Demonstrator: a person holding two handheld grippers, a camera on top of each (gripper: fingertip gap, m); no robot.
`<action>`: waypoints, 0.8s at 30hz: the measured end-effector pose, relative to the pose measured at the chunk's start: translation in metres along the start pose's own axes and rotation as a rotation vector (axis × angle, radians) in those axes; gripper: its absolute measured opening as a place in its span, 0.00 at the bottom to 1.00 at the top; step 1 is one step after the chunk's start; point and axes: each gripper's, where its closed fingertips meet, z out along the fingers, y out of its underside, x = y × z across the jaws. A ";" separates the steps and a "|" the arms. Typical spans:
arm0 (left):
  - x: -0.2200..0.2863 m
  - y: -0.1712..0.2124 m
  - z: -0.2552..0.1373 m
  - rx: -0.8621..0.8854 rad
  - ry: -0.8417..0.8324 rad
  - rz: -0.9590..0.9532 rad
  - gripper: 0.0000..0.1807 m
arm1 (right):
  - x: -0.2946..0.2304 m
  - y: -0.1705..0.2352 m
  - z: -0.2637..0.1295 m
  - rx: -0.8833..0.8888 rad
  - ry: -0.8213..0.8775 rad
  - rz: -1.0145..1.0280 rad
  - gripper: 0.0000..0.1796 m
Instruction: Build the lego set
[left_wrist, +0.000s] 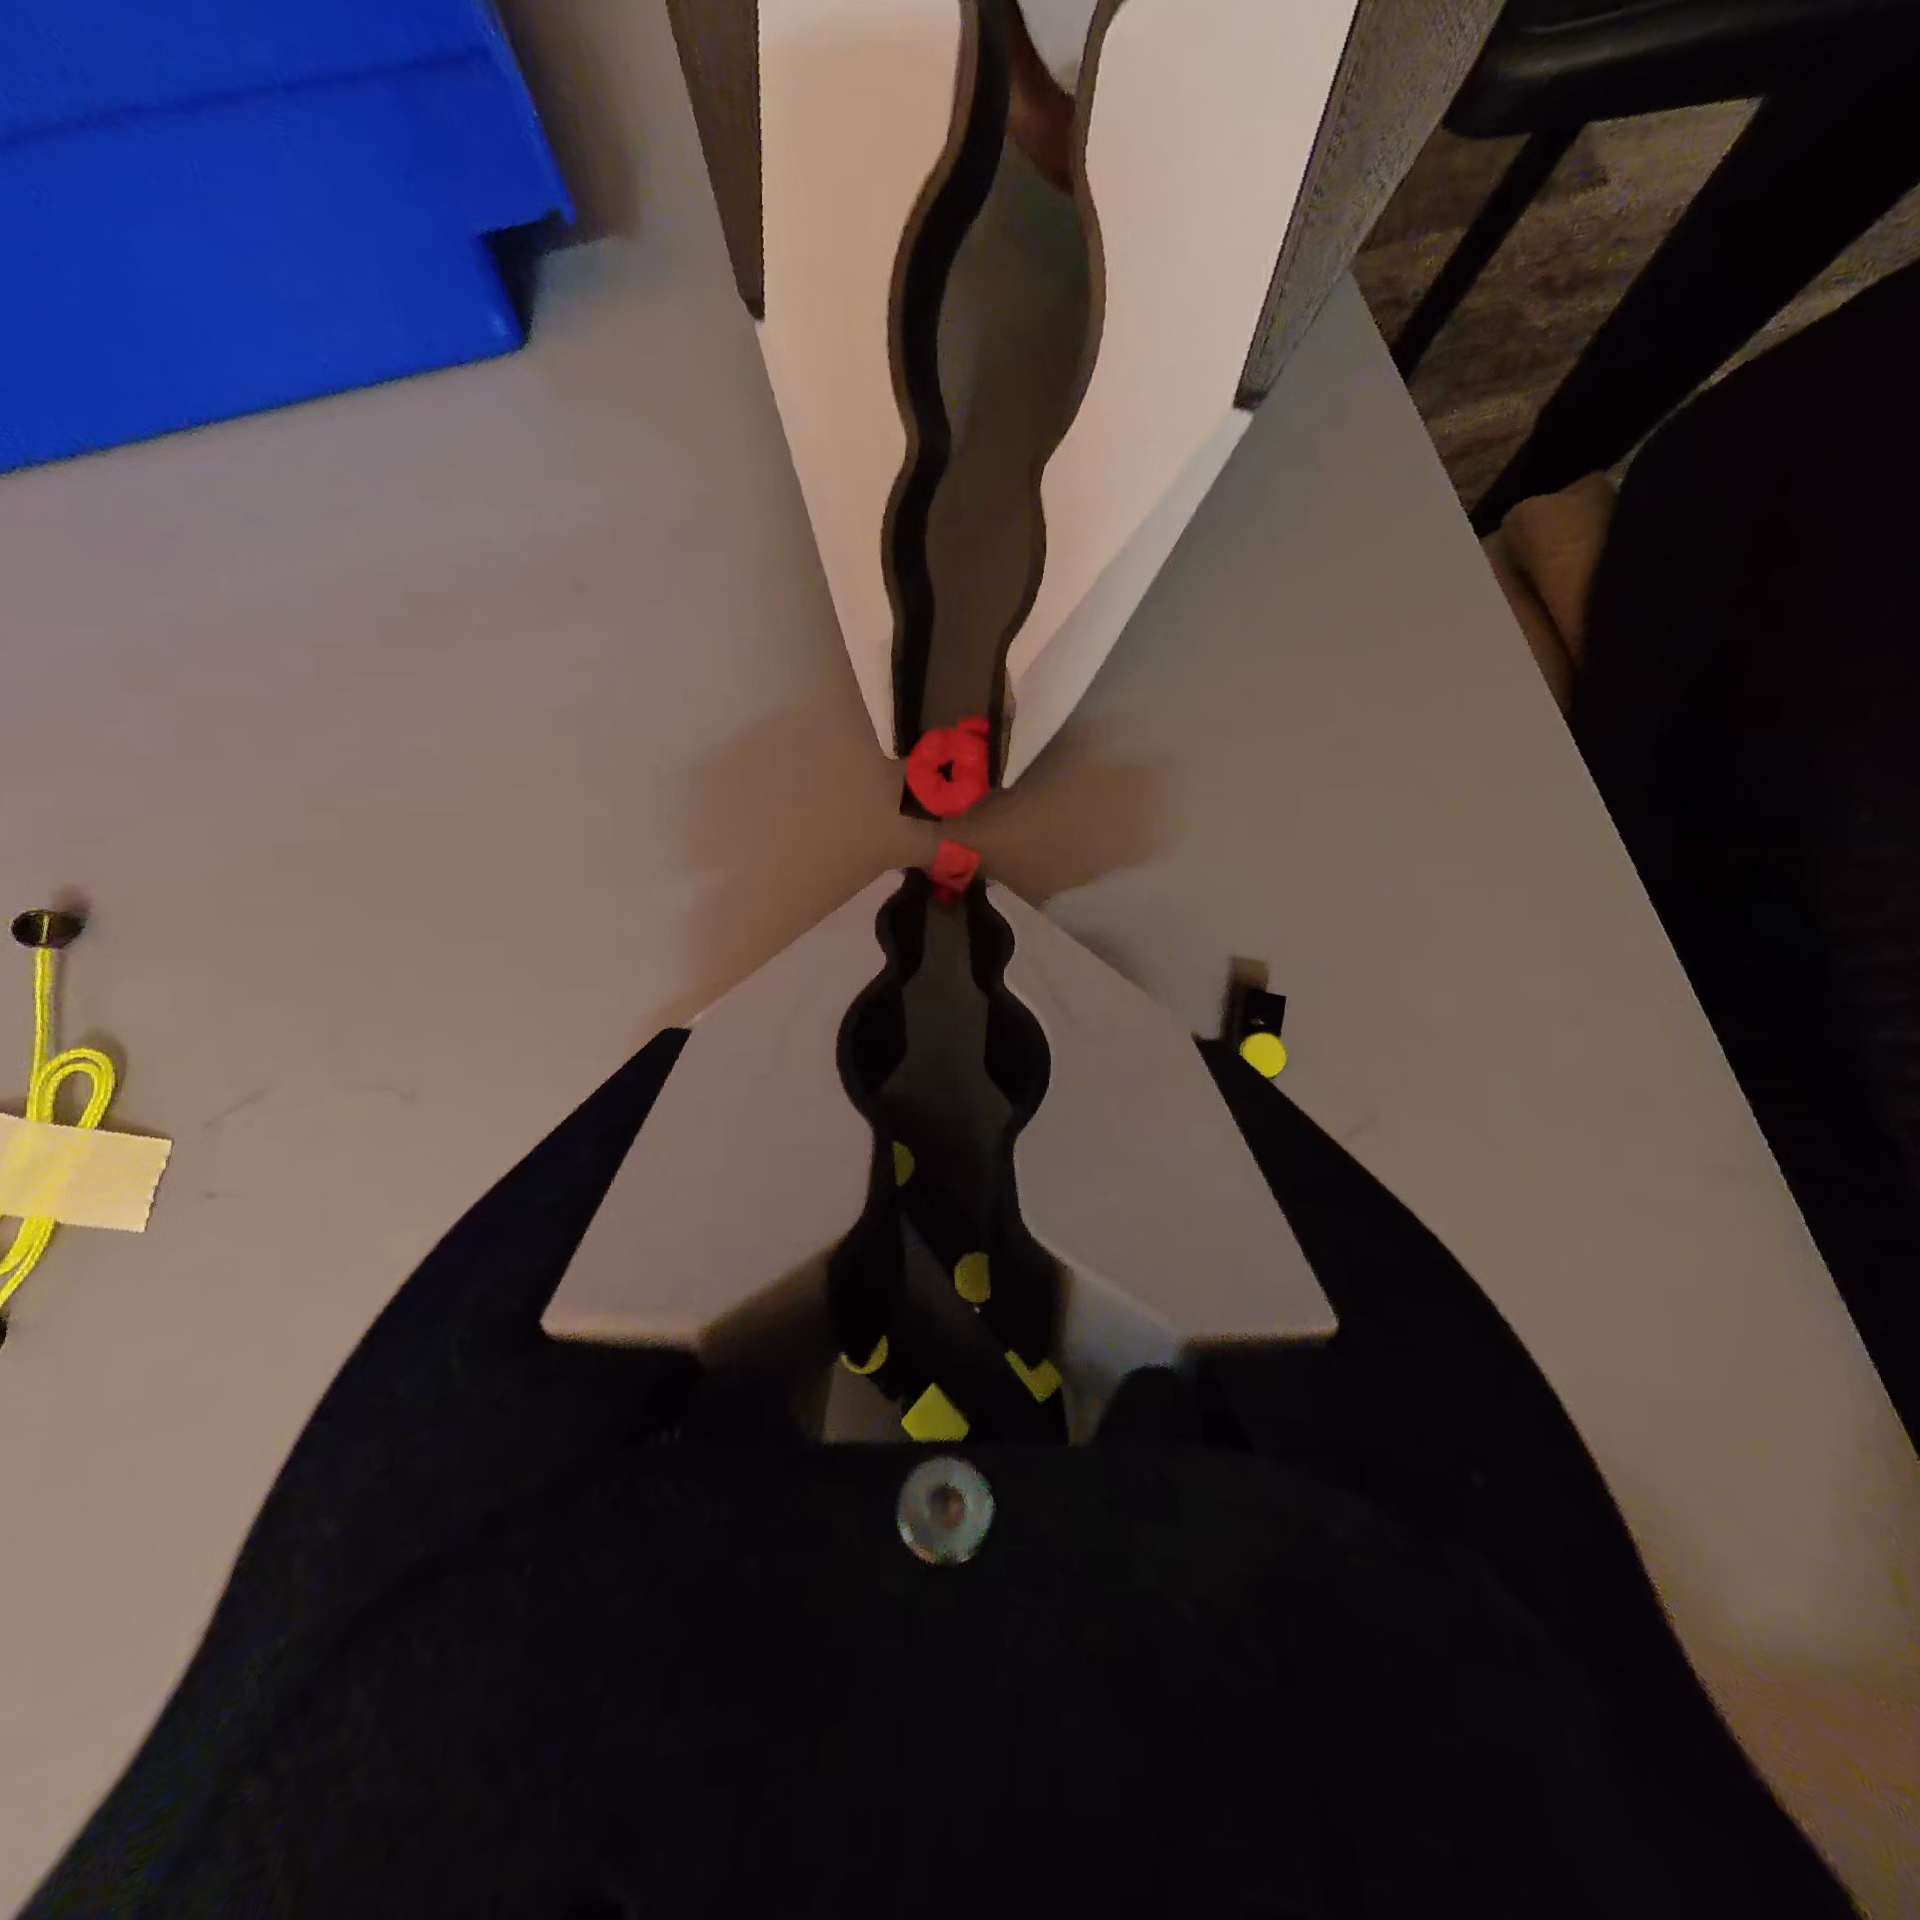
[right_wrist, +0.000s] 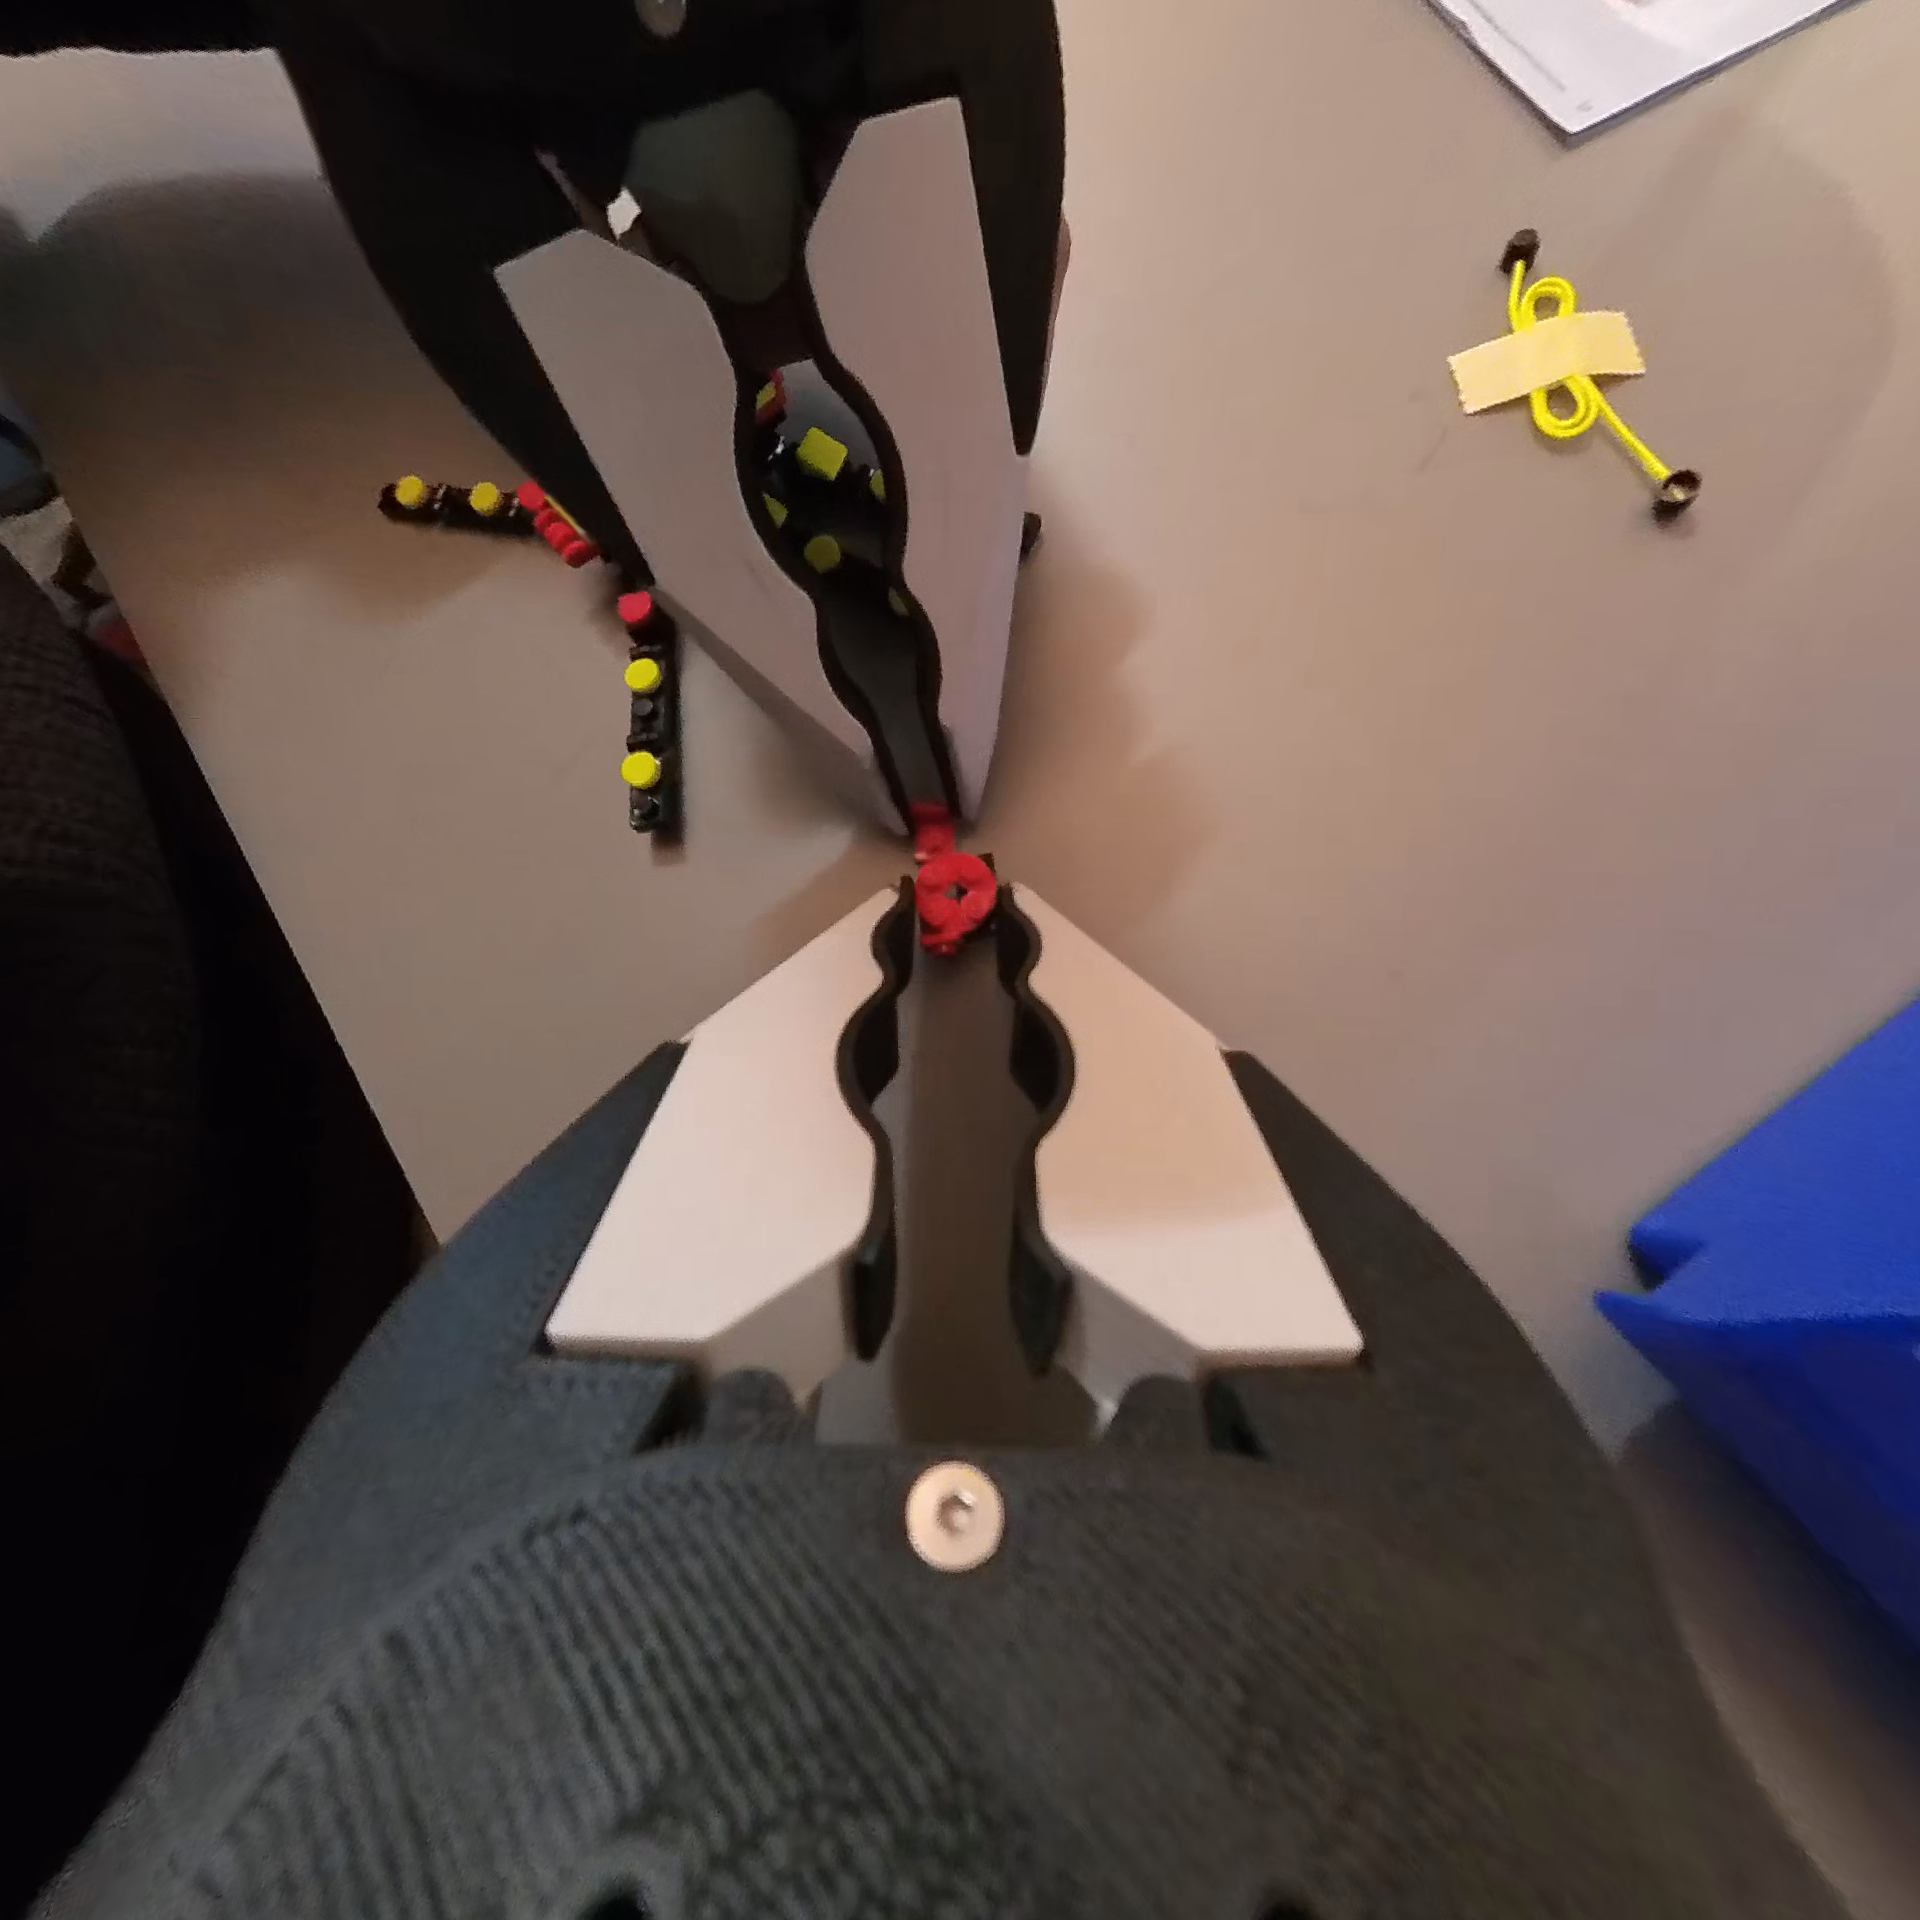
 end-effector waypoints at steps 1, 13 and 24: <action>0.000 0.000 0.000 0.001 -0.005 -0.003 0.03 | 0.000 0.000 0.001 -0.005 0.007 0.006 0.08; 0.002 0.000 0.000 -0.021 -0.014 -0.002 0.03 | -0.003 -0.003 0.008 -0.024 0.036 0.038 0.08; 0.001 0.000 0.000 -0.026 -0.019 0.001 0.05 | -0.002 -0.002 0.010 -0.038 0.054 0.020 0.08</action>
